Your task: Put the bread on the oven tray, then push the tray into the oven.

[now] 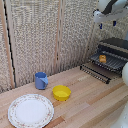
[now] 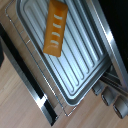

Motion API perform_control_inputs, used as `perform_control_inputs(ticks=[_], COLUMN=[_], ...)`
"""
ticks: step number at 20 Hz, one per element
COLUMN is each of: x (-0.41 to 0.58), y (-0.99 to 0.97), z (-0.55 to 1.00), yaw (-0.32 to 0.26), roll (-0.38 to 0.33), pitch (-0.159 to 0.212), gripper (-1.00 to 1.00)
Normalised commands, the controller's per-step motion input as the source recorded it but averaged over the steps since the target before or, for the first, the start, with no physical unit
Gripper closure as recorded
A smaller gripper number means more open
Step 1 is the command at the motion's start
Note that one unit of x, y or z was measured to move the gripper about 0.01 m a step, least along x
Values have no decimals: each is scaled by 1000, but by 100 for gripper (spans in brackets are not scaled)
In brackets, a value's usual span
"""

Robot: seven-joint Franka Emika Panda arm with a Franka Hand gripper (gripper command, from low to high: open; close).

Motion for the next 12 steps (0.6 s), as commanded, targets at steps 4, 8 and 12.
perform_control_inputs(ticks=[4, 8, 12], x=[-88, -107, -94], y=[430, 546, 604], z=[-255, -324, -379], yaw=[56, 43, 34], roll=[-345, -292, -271], pitch=[177, 205, 212], gripper=[-100, -100, -100])
